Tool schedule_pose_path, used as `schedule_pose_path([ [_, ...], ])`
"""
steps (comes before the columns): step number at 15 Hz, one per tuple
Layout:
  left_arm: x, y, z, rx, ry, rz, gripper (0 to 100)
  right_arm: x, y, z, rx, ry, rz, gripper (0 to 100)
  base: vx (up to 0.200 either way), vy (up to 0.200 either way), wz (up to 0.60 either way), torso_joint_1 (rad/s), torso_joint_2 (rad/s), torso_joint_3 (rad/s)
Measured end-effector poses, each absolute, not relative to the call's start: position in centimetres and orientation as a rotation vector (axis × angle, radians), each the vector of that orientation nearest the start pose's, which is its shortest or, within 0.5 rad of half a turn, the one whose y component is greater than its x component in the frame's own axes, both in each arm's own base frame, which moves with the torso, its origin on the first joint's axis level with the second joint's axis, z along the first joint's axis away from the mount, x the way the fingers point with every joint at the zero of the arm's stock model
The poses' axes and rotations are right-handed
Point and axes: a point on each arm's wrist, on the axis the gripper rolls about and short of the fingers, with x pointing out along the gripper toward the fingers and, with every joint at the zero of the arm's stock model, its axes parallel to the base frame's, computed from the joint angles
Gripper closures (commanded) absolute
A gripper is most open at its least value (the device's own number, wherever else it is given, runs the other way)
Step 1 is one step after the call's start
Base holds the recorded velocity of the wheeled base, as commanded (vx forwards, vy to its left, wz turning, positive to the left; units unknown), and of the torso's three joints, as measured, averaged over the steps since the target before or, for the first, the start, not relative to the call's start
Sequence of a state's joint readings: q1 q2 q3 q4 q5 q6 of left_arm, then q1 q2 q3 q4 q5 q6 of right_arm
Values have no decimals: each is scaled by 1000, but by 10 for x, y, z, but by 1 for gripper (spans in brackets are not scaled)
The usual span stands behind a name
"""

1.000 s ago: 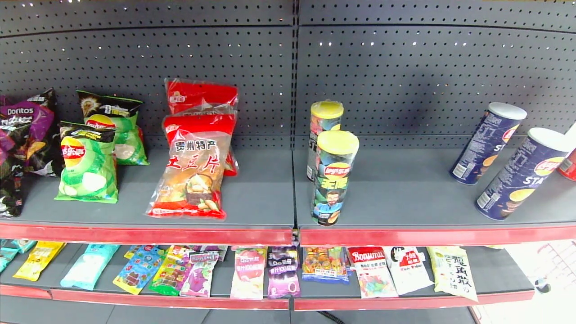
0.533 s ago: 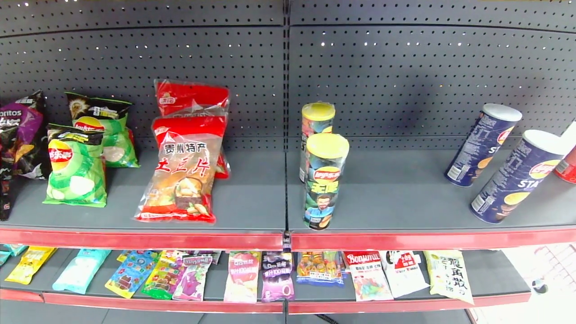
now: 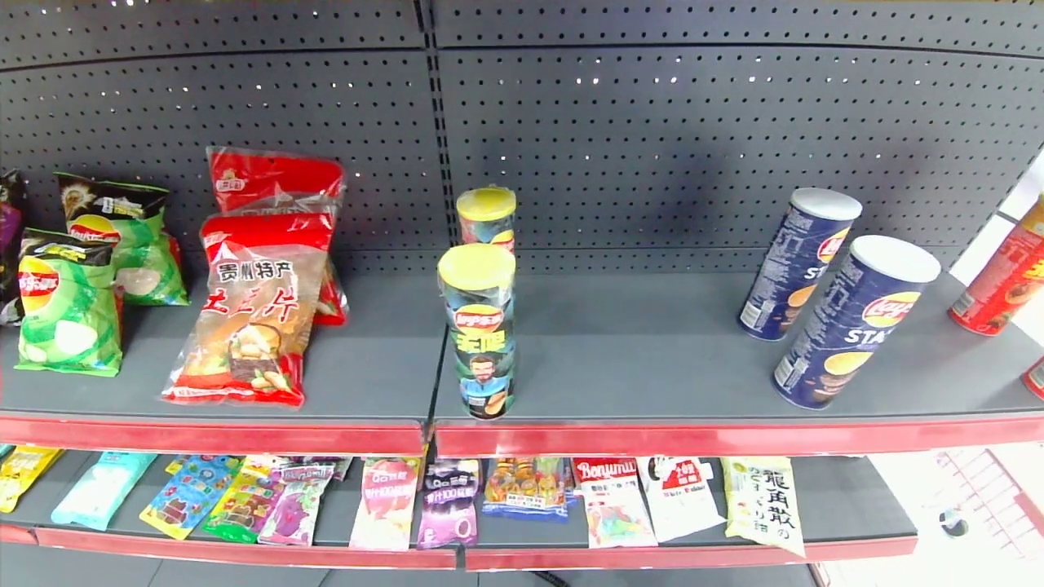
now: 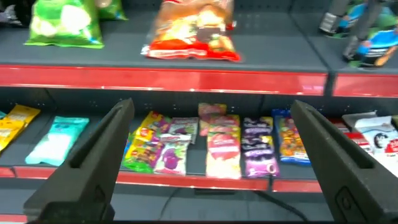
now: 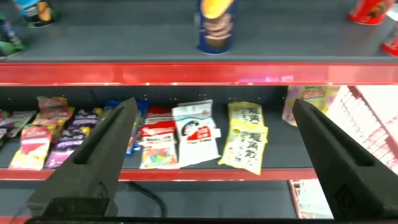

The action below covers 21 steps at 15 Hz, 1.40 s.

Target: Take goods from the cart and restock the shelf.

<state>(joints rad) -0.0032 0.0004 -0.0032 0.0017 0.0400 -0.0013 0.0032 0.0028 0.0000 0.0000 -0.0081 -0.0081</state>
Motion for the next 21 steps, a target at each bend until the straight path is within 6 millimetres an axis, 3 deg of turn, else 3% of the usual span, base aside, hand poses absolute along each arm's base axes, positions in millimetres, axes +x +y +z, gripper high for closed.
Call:
schedule_pose_path([
  [15, -23, 1, 76, -1, -1, 37, 0, -23, 0, 76, -6, 2, -5, 0, 0, -200, 0, 4, 1, 3],
  [21, -23, 1, 76, -1, -2, 35, 0, -23, 0, 76, -6, 2, -6, 0, 0, 0, 0, 0, 0, 0],
])
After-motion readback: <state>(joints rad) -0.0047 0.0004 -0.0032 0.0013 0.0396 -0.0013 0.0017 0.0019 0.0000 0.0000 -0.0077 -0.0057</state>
